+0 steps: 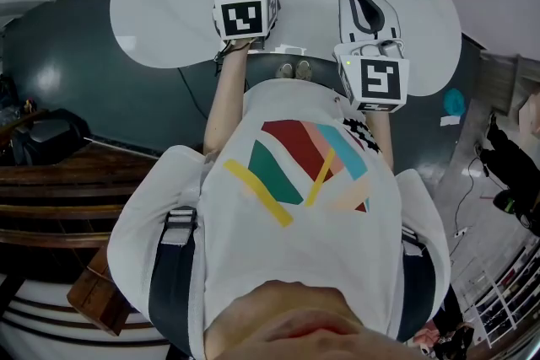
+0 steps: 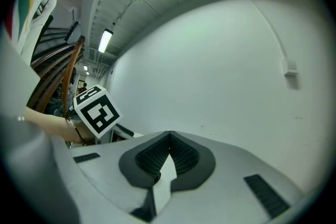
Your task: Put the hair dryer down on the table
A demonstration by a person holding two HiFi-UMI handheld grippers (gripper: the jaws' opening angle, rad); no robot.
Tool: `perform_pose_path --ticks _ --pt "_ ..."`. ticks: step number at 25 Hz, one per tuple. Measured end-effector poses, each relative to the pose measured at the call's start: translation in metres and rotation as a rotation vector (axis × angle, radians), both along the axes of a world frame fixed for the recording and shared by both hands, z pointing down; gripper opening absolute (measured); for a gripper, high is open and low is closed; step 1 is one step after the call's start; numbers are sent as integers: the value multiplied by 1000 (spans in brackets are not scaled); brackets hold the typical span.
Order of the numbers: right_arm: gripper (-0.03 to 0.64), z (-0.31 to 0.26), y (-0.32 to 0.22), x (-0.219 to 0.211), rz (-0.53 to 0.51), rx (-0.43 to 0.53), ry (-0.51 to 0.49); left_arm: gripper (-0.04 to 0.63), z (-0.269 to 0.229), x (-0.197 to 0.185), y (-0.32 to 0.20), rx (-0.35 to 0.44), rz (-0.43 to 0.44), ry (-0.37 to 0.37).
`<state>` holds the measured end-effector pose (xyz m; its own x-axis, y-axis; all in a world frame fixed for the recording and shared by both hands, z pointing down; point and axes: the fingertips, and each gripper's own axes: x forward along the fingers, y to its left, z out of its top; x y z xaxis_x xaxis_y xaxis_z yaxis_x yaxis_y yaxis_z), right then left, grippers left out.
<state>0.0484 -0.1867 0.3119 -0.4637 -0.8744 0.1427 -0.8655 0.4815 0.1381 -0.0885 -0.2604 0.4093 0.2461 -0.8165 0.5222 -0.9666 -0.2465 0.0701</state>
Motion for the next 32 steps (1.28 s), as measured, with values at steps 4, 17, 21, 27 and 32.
perform_pose_path --ticks 4,17,21,27,32 --pt "11 -4 -2 0 1 0 -29 373 -42 11 -2 140 60 16" --pt "11 -19 0 1 15 41 -39 316 -117 38 23 370 158 74" --pt "11 -23 -1 2 18 51 -45 254 -139 35 28 443 139 48" --pt "11 -22 0 0 6 51 -57 192 -152 35 35 504 130 22" --pt "11 -23 -1 2 5 48 -63 120 -158 35 37 541 105 -2"
